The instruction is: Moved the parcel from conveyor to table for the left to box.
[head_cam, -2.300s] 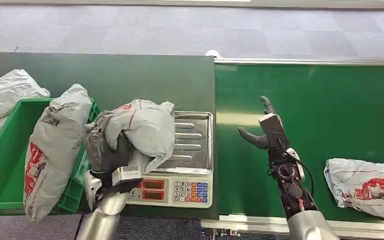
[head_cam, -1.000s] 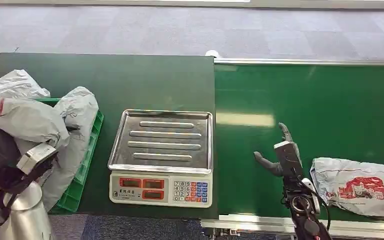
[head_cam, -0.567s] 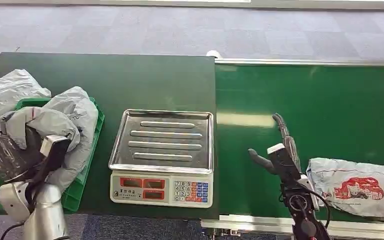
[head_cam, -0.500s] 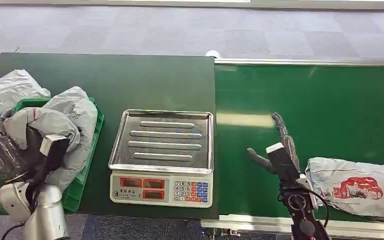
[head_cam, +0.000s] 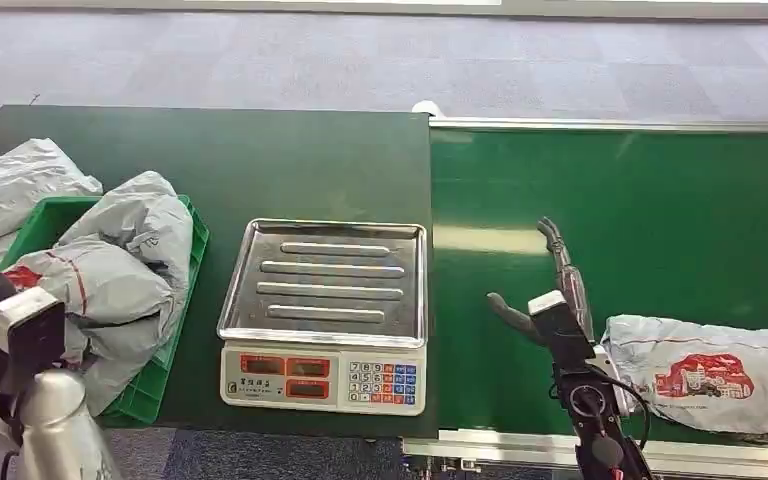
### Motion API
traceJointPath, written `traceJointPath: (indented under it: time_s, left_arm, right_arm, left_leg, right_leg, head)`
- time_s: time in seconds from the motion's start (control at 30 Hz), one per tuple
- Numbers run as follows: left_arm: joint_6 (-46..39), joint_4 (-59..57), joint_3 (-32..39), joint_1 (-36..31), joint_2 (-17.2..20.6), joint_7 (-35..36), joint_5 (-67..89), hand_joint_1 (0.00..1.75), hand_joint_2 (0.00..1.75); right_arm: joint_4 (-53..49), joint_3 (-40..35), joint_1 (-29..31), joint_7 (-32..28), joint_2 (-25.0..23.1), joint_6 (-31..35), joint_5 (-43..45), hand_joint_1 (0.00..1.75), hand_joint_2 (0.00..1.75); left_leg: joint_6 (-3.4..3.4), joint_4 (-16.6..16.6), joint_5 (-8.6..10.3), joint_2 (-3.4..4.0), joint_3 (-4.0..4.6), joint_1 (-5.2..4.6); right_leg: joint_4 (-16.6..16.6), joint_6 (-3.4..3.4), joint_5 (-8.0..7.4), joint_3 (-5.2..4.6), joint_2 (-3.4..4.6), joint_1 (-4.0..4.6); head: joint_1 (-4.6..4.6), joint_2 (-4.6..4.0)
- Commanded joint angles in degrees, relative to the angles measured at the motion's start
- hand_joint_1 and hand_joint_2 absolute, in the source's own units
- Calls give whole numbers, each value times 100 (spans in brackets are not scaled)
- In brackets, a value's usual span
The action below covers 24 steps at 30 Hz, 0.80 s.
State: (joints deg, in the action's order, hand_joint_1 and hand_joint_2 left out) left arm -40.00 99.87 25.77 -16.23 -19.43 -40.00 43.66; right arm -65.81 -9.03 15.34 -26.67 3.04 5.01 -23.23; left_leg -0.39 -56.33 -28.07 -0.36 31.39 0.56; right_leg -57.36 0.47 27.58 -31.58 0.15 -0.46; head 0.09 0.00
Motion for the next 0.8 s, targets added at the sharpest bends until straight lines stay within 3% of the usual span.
traceJointPath:
  time_s: [0.03,0.07,0.17,0.2,0.23,0.33,0.37,0.4,0.43,0.47,0.6,0.63,0.67,0.73,0.8]
  left_arm:
    - [0,1182,-1921,521,504,0,-1592,0,0]
    - [0,1182,-1921,521,504,0,-1592,0,0]
    - [0,1126,-3040,643,852,0,-1792,0,0]
    - [0,1126,-3040,643,852,0,-1792,0,0]
    - [0,1115,-3441,630,881,0,-1663,0,175]
    - [0,1147,-3987,612,936,0,-1847,0,175]
    - [0,919,-4592,548,1229,0,-2096,0,175]
    - [0,919,-4592,548,1229,0,-2096,0,175]
    - [0,698,-5125,455,1373,0,-2330,0,175]
    - [361,881,-5197,481,1361,330,-2253,0,175]
    - [361,881,-5197,481,1361,330,-2253,0,175]
    - [173,178,-6039,166,1810,0,-3321,0,175]
    - [356,39,-6188,89,1877,0,-3584,0,175]
    - [1581,-804,-6014,135,1593,0,-4098,0,175]
    - [1918,-1044,-5954,157,1522,0,-4200,0,175]
  right_arm:
    - [198,139,352,-308,37,-24,593,0,175]
    - [198,139,352,-308,37,-24,593,0,175]
    - [103,176,394,-462,78,-21,908,0,175]
    - [103,176,394,-462,78,-21,908,0,175]
    - [88,170,429,-515,65,3,992,0,175]
    - [62,157,445,-553,49,-12,1139,0,175]
    - [74,149,467,-550,49,-50,1278,0,175]
    - [74,149,467,-550,49,-50,1278,0,175]
    - [142,141,521,-528,89,-150,1449,0,175]
    - [180,118,525,-534,113,-164,1520,0,175]
    - [180,118,525,-534,113,-164,1520,0,175]
    - [223,119,512,-564,152,-180,1608,0,175]
    - [235,102,517,-565,155,-184,1630,0,175]
    - [200,79,502,-533,109,-196,1694,0,175]
    - [182,76,502,-501,90,-214,1723,0,175]
  left_leg:
    - [2,-4,1,14,10,1]
    - [1,-2,2,-1,8,0]
    - [2,-2,3,-5,7,1]
    - [2,-2,4,-9,7,0]
    - [1,-2,4,-11,6,0]
    - [2,-2,3,-7,6,-1]
    - [2,3,6,-3,2,-4]
    - [1,0,5,-8,5,-1]
    - [2,2,9,-12,6,-1]
    - [1,2,8,-16,5,-2]
    - [1,2,2,-5,-3,-2]
    - [1,7,5,-2,-5,-3]
    - [2,9,7,-12,-9,-5]
    - [1,14,11,-24,-11,-5]
    - [1,22,19,-20,-13,-4]
  right_leg:
    - [0,-1,-7,-13,10,2]
    - [0,0,-2,-6,-4,1]
    - [1,0,-2,-6,-9,1]
    - [0,-1,-1,-6,-12,0]
    - [0,0,-1,-4,-14,0]
    - [0,0,-3,-6,-9,-1]
    - [3,0,-6,-5,-6,-4]
    - [2,0,-4,-3,-11,-1]
    - [5,-1,-6,-3,-16,-1]
    - [4,-1,-4,-3,-19,-2]
    - [4,-1,-3,1,-5,-2]
    - [8,-1,-6,2,-4,-2]
    - [9,-1,-3,8,-14,-5]
    - [13,-1,-3,12,-26,-5]
    - [22,-2,-13,12,-26,-4]
  head:
    - [0,0]
    - [-2,0]
    - [-4,0]
    - [-2,0]
    - [0,0]
    - [-2,0]
    - [0,0]
    - [0,0]
    - [0,0]
    - [-2,0]
    - [0,0]
    - [-2,0]
    - [-2,0]
    - [-2,0]
    - [-2,0]
